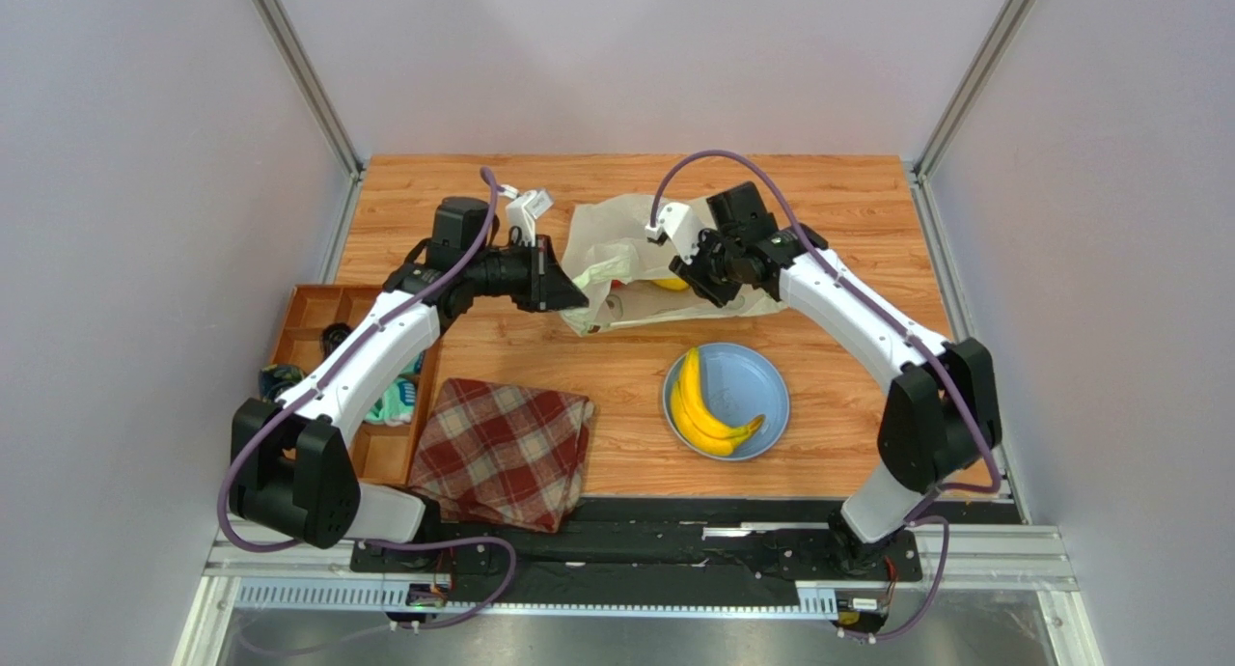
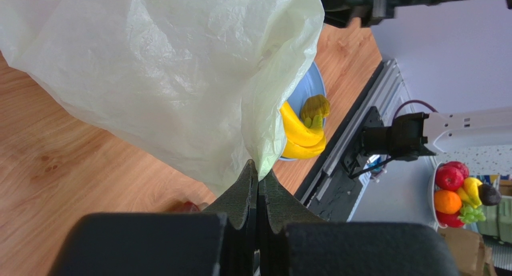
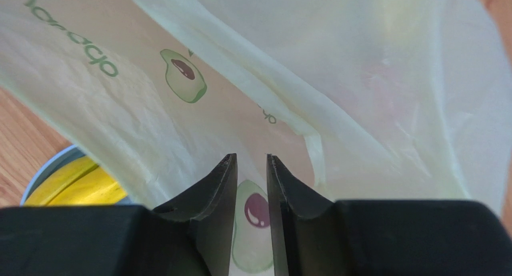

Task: Take the fake fruits out of the plastic bag
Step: Adjust the plastic bag at the center of the board, then take out the fake fruit from the plastic bag.

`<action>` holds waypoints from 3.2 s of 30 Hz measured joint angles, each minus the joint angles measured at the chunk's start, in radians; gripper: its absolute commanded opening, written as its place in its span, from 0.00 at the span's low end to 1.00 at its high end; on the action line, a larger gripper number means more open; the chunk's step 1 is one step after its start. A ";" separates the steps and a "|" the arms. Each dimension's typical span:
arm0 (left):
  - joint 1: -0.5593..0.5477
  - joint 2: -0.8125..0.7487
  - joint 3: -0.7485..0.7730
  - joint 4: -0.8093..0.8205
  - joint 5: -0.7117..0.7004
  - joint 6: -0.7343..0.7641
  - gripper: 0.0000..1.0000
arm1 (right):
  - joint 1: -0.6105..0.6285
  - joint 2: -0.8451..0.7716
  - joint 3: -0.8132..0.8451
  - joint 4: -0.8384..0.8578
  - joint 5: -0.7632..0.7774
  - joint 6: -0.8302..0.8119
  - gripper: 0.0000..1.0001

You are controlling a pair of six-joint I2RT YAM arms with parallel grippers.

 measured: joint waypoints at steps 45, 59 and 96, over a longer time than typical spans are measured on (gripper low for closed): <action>0.081 -0.195 -0.117 -0.209 0.161 0.255 0.02 | 0.081 0.288 0.188 -0.281 -0.086 -0.100 0.66; 0.081 -0.178 -0.117 -0.208 0.163 0.255 0.01 | 0.081 0.462 0.313 -0.285 -0.097 -0.101 0.68; 0.088 -0.055 -0.011 -0.106 0.080 0.198 0.00 | 0.084 0.103 0.261 -0.477 -0.177 -0.238 0.20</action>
